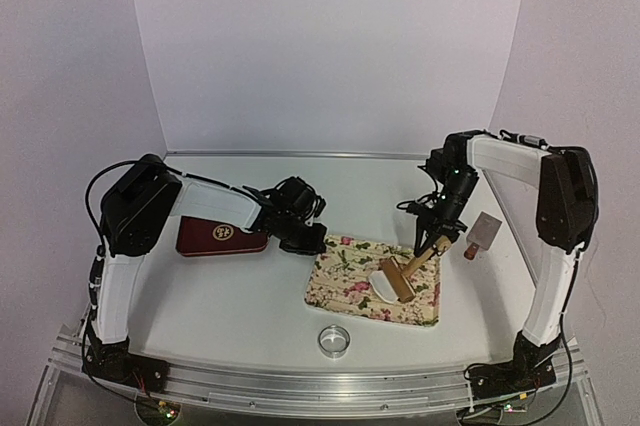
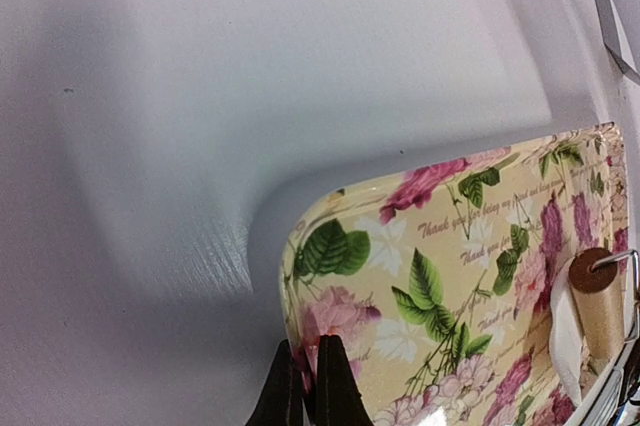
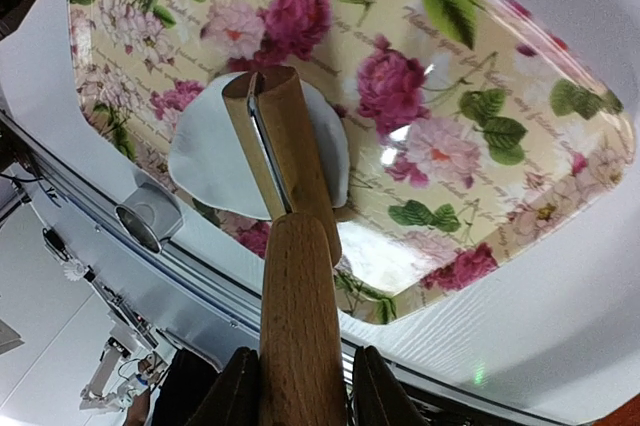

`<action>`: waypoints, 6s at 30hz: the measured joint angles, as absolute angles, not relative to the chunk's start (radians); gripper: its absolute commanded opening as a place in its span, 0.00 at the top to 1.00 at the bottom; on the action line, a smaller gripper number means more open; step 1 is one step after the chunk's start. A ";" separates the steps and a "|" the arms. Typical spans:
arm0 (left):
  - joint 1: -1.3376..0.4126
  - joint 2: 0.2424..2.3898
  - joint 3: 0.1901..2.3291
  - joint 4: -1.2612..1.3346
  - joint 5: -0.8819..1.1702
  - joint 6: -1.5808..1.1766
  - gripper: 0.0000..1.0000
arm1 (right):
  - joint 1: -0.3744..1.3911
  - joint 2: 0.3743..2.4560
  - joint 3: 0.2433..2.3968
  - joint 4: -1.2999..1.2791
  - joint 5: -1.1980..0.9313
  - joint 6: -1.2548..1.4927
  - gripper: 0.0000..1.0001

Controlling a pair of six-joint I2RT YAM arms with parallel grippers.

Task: Roll out the dumpling wrappers from the dough
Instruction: Flatten out the dough on the work surface.

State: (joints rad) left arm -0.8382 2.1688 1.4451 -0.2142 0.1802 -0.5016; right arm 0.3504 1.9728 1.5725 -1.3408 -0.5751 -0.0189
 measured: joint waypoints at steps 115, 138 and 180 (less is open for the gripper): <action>-0.830 2.165 1.456 -0.267 0.217 -0.516 1.00 | 0.424 1.917 1.392 -1.196 -0.739 0.173 1.00; -0.819 2.126 1.383 -0.219 0.235 -0.493 1.00 | 0.300 1.837 1.312 -1.217 -0.697 0.128 1.00; -0.847 2.107 1.349 -0.198 0.162 -0.575 1.00 | 0.446 1.831 1.308 -1.110 -0.711 0.288 1.00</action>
State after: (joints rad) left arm -0.8473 2.1069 1.3489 -0.1979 0.1622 -0.5745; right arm 0.4456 1.8313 1.3081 -1.1103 -0.7109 0.2877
